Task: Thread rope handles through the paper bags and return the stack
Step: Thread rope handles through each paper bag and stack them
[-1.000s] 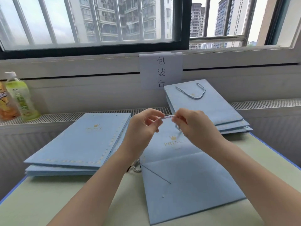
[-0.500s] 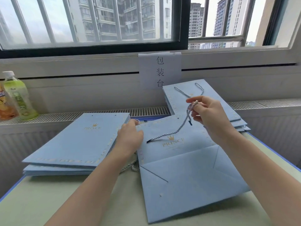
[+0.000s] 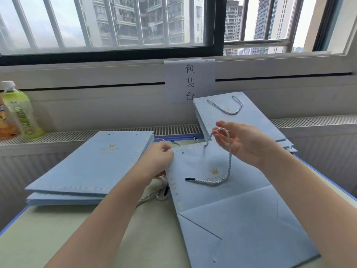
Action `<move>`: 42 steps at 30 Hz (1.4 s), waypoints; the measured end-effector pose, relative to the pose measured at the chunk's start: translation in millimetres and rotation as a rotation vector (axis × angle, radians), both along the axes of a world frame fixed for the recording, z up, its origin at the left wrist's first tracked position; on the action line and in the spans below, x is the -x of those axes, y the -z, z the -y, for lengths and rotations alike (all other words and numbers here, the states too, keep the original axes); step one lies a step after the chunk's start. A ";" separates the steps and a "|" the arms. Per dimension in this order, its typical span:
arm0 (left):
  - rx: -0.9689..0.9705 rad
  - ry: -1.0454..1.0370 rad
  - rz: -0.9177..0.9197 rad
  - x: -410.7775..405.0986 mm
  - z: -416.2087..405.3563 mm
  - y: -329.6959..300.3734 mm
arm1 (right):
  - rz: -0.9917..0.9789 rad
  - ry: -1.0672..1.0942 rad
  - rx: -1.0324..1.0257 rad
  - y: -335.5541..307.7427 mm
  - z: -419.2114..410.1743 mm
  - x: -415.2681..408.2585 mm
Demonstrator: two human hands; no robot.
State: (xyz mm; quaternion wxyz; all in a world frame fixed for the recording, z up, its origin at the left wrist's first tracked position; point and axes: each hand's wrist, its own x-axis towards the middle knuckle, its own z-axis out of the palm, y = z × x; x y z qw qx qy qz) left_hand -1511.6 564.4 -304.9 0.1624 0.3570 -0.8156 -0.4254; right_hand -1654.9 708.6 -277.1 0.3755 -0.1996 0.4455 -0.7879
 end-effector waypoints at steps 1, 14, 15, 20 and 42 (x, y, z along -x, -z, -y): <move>0.045 0.019 0.005 0.4 -0.2 2.2 | -0.049 -0.001 -0.028 2.4 0.9 -0.8; 0.278 0.252 -0.435 11.3 -14.1 11.5 | -0.468 -0.016 -0.067 10.7 9.2 -20.3; 0.268 0.229 -0.450 10.1 -13.0 11.1 | -0.500 0.035 -0.083 10.9 9.5 -18.5; 0.210 0.195 -0.528 7.5 -10.5 8.2 | -0.772 0.200 -0.306 17.5 12.7 -16.7; 0.163 0.137 -0.018 4.1 8.3 9.9 | -1.107 0.084 -0.495 39.1 21.2 -21.4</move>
